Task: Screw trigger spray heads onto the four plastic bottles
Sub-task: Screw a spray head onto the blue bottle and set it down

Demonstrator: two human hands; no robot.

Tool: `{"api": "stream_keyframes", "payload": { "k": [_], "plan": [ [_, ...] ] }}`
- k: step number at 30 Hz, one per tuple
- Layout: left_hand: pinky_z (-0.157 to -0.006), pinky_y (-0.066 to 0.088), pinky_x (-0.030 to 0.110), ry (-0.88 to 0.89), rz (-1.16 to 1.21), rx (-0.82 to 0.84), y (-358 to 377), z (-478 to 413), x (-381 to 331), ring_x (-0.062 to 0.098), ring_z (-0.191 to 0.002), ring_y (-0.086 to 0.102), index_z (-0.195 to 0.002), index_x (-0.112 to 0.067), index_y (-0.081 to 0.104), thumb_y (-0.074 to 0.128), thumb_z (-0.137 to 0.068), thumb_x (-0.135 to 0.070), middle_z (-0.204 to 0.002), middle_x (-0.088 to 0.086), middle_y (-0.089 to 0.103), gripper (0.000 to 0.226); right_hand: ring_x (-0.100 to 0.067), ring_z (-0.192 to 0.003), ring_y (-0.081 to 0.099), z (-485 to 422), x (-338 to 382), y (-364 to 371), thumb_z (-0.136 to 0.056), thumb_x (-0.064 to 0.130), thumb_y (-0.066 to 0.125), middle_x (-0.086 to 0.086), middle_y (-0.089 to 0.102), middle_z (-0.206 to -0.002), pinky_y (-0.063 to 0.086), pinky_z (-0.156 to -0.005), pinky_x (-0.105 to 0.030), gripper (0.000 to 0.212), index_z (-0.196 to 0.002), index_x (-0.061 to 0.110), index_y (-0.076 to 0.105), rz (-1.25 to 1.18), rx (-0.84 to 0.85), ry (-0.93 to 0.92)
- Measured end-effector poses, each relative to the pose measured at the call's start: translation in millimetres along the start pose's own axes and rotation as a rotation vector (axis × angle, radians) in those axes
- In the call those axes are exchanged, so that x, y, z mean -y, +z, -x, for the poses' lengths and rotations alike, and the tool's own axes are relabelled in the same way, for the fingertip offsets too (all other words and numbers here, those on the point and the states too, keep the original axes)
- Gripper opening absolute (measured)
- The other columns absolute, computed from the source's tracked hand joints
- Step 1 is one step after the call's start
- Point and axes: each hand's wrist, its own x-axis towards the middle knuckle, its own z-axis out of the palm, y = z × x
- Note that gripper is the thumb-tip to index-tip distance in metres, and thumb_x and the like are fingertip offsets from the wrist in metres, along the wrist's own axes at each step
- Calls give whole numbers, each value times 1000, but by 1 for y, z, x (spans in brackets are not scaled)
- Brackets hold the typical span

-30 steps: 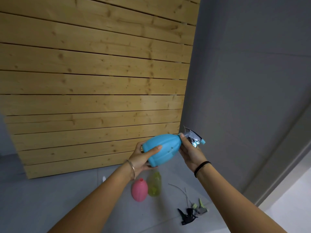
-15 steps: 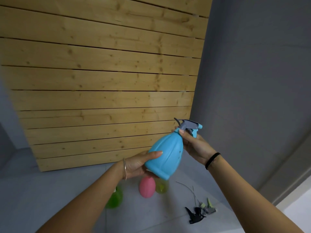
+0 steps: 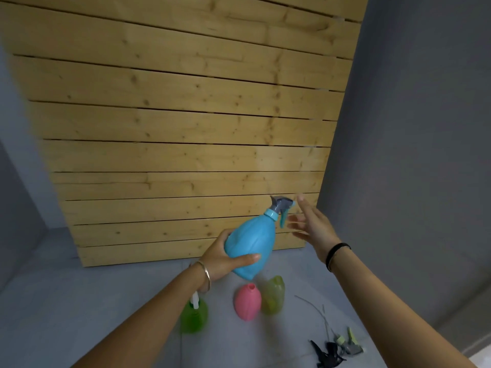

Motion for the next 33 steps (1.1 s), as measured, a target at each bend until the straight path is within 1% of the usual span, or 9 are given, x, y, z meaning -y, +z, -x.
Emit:
{"api": "stream_keyframes", "payload": {
  "k": [5, 8, 11, 16, 18, 21, 23, 28, 33],
  "plan": [
    [-64, 53, 14, 58, -93, -27, -15, -6, 28, 6, -100, 58, -118, -37, 39, 90, -55, -26, -115, -9, 54, 83, -20, -85, 69, -8, -4, 23, -83, 65, 46, -5, 73, -90, 55, -84, -38, 34, -83, 35, 62, 117, 79, 76],
    [-69, 55, 18, 107, -161, -32, -27, -8, 40, 8, -102, 59, -111, -49, 35, 89, -45, -36, -115, -13, 51, 86, -19, -87, 67, -22, -12, 33, -84, 57, 53, -6, 70, -98, 56, -79, -35, 42, -108, 23, 60, 103, 86, 160],
    [-66, 54, 15, 148, -228, -62, -31, -12, 52, 5, -101, 58, -113, -52, 31, 89, -48, -36, -115, -18, 47, 89, -18, -88, 65, -35, -22, 44, -88, 40, 58, -11, 66, -111, 55, -71, -29, 59, -136, 9, 43, -31, 128, 264],
    [-90, 54, 37, 140, -352, -123, -48, -25, 71, 17, -114, 53, -129, -38, 29, 85, -48, -42, -128, -7, 46, 99, -13, -89, 60, -61, -40, 63, -89, 36, 59, -5, 64, -104, 51, -84, -30, 29, -103, 11, 60, -174, 252, 381],
    [-98, 48, 38, 62, -369, -132, -58, -29, 81, 19, -120, 51, -136, -30, 27, 80, -59, -47, -136, -3, 44, 96, -13, -88, 61, -68, -50, 74, -89, 33, 59, -3, 65, -97, 52, -81, -29, 24, -98, 11, 61, -171, 281, 386],
    [-108, 33, 33, -161, -329, -382, -74, -39, 98, 24, -134, 37, -144, -14, 24, 60, -84, -46, -149, 5, 30, 77, -18, -95, 62, -74, -77, 91, -90, 24, 59, -8, 67, -103, 54, -79, -27, 24, -105, 6, 63, -79, 295, 354],
    [-112, 26, 35, -336, -347, -445, -86, -42, 113, 27, -139, 29, -147, -6, 19, 50, -90, -46, -154, 13, 21, 76, -21, -101, 63, -73, -101, 100, -90, 19, 59, -12, 67, -109, 54, -80, -26, 27, -112, 4, 63, 31, 333, 333],
    [-115, 21, 37, -676, -433, -209, -91, -47, 158, 29, -145, 20, -150, -5, 5, 31, -95, -52, -159, 14, 11, 77, -29, -113, 61, -80, -156, 114, -87, 8, 62, -22, 64, -121, 47, -101, -39, 50, -134, 1, 47, 284, 384, 344],
    [-112, 29, 35, -688, -457, -116, -79, -60, 186, 29, -139, 33, -149, -3, 12, 34, -96, -49, -155, 16, 24, 73, -34, -113, 61, -86, -195, 123, -87, 3, 59, -23, 63, -121, 47, -101, -43, 45, -131, -2, 50, 325, 397, 386]
  ]
}}
